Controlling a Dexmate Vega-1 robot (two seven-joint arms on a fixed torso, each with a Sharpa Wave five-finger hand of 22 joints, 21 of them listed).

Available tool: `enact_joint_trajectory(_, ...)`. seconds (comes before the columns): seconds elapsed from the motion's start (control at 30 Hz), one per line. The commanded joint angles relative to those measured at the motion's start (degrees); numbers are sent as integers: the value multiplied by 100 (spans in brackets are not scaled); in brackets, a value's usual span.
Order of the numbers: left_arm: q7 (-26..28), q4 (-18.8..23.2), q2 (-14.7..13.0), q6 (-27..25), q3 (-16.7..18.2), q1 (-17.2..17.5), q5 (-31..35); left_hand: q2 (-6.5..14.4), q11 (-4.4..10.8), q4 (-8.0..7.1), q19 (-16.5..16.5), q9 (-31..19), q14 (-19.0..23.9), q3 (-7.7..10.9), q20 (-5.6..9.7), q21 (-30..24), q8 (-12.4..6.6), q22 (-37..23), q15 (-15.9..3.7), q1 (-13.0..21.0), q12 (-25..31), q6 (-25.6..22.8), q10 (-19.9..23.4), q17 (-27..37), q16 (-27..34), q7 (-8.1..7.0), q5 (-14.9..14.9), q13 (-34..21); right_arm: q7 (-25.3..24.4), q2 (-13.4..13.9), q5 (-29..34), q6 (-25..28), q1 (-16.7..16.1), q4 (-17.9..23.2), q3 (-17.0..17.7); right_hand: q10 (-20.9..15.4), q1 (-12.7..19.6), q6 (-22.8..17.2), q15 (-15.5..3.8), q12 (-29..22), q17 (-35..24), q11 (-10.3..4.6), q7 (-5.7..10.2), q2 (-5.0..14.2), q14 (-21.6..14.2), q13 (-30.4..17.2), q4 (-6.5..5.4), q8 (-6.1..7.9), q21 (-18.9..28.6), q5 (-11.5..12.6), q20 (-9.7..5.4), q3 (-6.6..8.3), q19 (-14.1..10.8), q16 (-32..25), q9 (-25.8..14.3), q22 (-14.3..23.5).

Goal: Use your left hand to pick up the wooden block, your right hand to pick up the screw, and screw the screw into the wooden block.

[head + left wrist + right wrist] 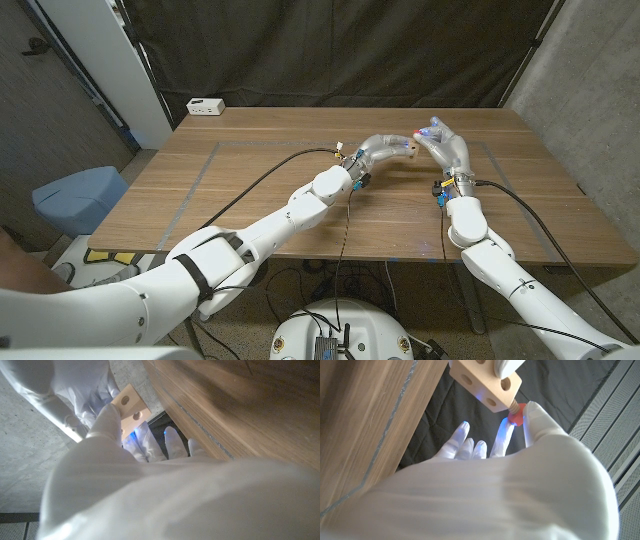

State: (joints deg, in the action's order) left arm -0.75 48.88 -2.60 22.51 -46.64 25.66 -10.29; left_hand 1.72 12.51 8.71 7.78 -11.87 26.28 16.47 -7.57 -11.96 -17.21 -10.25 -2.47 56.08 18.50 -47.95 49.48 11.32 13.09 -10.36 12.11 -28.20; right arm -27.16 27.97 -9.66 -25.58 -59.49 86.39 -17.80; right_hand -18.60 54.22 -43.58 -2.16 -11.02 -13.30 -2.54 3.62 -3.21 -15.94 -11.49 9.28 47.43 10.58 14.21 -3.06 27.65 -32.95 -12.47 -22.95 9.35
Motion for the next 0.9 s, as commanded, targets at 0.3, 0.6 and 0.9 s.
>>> enact_joint_trajectory(0.3,-40,-86,29,46,4,-39,-17,52,-8,-20,-5,-30,69,-4,-5,16,-74,-31,-413,17,29,-526,76,23,-25,31,28,-280,24,7,-15,8,14,-23,-26,60,-16,37,-422,-10,-16,-8,23,21,39,-3,-13,1,5,27,-420,29,50,18,12,11)
enact_joint_trajectory(0.6,-17,5,-2,9,5,-10,-5,62,-8,-21,-8,-30,65,-4,-12,18,-67,-31,-408,19,23,-512,75,25,-27,34,31,-283,45,19,-18,-16,8,-22,-30,61,-41,60,-417,-13,-17,14,28,15,45,-4,-22,-3,5,27,-413,27,57,19,30,12)
enact_joint_trajectory(0.9,4,109,-32,-53,2,27,3,57,-9,-27,-3,-30,61,-14,-20,15,-71,-31,-409,8,17,-524,80,24,-32,34,30,-288,61,46,-19,-17,-31,10,-21,132,-67,171,-399,8,-13,34,44,-10,90,-4,-21,-67,4,25,-401,21,67,36,97,12)
